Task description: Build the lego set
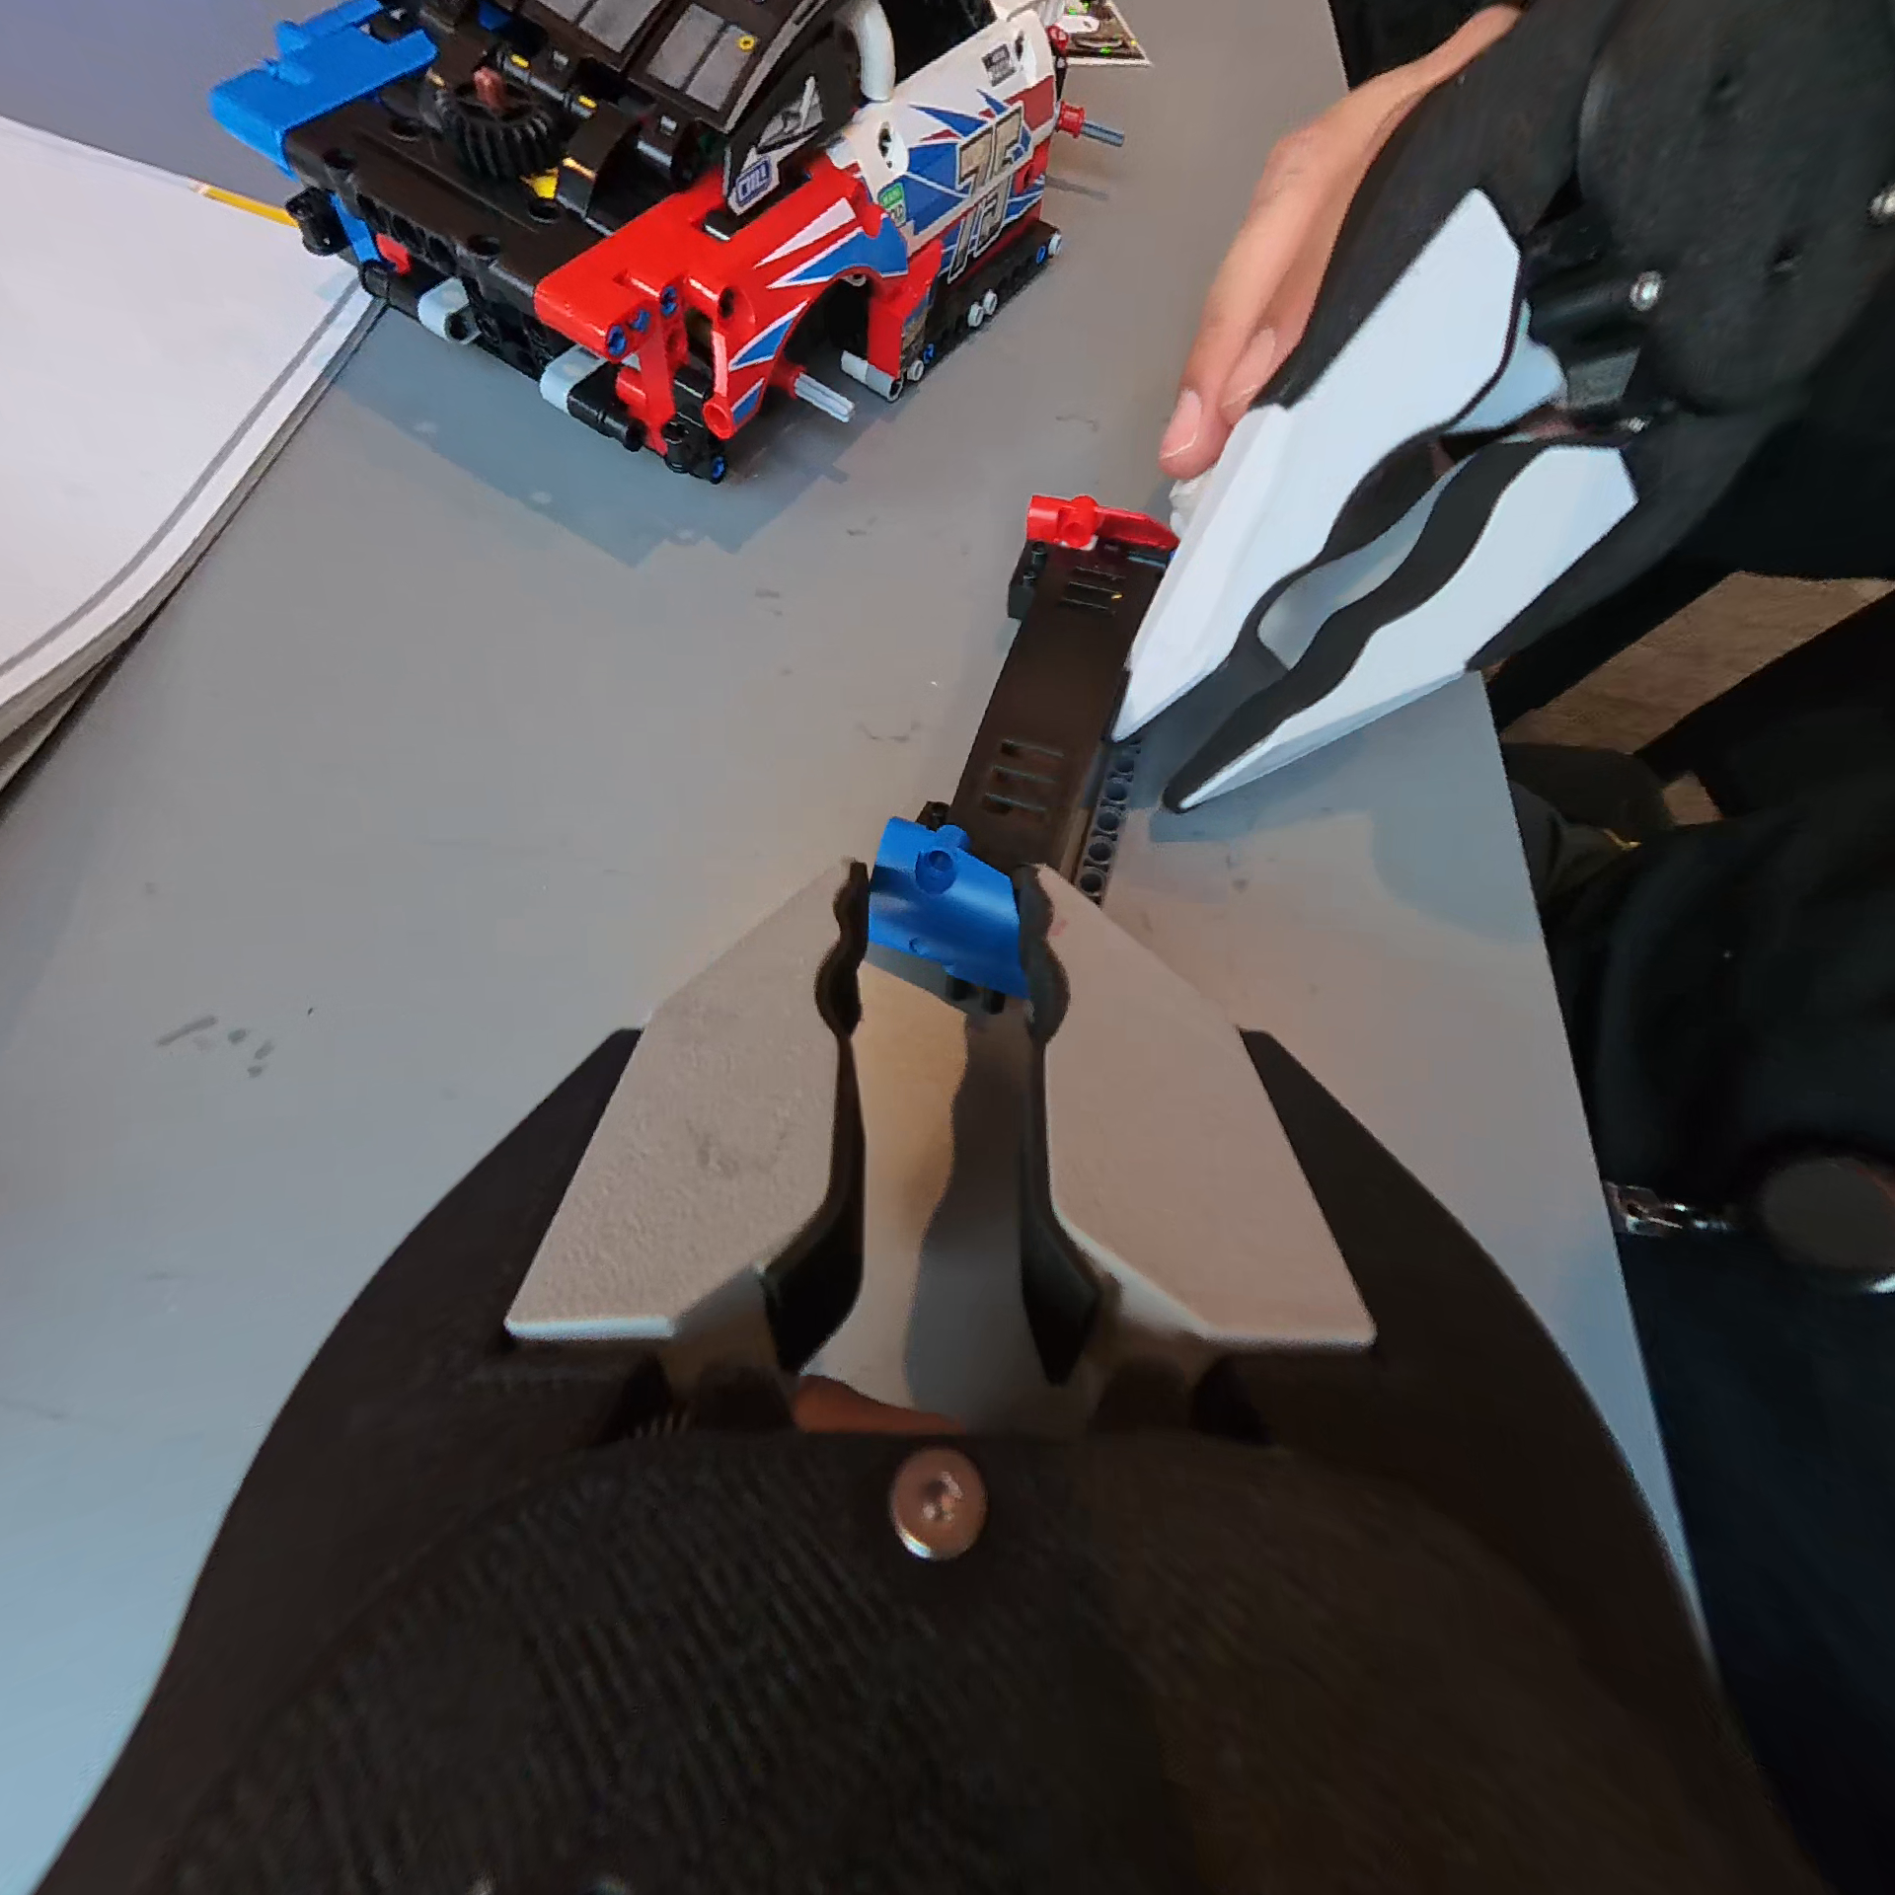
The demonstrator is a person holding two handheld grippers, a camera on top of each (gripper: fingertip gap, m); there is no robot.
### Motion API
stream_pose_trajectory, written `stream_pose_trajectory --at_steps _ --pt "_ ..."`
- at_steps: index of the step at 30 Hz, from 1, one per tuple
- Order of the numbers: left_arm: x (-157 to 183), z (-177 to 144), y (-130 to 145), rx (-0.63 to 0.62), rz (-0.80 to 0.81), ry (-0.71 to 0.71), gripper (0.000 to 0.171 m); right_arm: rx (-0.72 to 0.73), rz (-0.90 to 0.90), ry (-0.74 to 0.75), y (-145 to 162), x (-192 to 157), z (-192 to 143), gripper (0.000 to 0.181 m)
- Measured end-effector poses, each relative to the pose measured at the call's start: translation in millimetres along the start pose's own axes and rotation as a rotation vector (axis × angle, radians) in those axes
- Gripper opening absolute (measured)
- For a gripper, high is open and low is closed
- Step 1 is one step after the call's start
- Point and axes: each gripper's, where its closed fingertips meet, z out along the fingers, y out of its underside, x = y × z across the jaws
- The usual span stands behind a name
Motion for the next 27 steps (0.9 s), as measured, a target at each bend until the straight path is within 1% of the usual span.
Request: stream_pose_trajectory --at_steps 3,4,6,9,12,14,16,18,21,23,26,27 --pt "-1.2 -0.5 0.5 0.002 -0.068 0.019 0.026 -0.075 -0.015 0.026 6.6 4.0 2.9 0.014" --pt "-1.5 -0.7 0.8 0.003 -0.088 0.026 0.027 -0.096 -0.022 0.027 7.7 3.8 3.9 0.015" --pt "-1.5 -0.5 1.4 0.002 -0.119 0.036 0.027 -0.122 -0.044 0.017 7.1 2.3 4.5 0.011" --pt "-1.9 -0.6 1.8 0.003 -0.153 0.042 0.028 -0.140 -0.073 0.004 5.8 2.7 6.7 0.011" --pt "-5.5 -3.4 0.2 0.022 -0.161 0.017 0.027 -0.143 -0.022 -0.042 4.8 3.9 8.9 0.010" --pt "-5.0 -9.9 -1.5 0.042 -0.044 -0.038 0.028 -0.134 0.016 -0.074 3.7 5.1 8.9 0.009" --pt "-9.2 -18.8 -0.6 0.034 0.121 -0.157 0.029 -0.118 0.064 -0.106 1.5 7.2 8.3 0.009" --pt "-5.1 -26.0 -3.1 0.022 0.295 -0.238 0.040 -0.101 0.115 -0.141 -0.6 9.3 8.2 0.009" --pt "2.6 -30.2 -9.8 -0.009 0.588 -0.345 0.035 -0.095 0.148 -0.180 -1.5 10.1 8.0 0.009" --pt "9.1 -25.5 -6.6 -0.058 0.727 -0.329 0.035 -0.094 0.165 -0.209 -1.9 10.2 8.0 0.009" --pt "6.3 -16.0 2.4 -0.152 0.843 -0.309 0.042 -0.096 0.183 -0.259 -2.5 10.5 6.9 0.009" --pt "4.8 -13.1 5.7 -0.181 0.889 -0.305 0.040 -0.094 0.197 -0.279 -3.0 10.9 6.4 0.009"
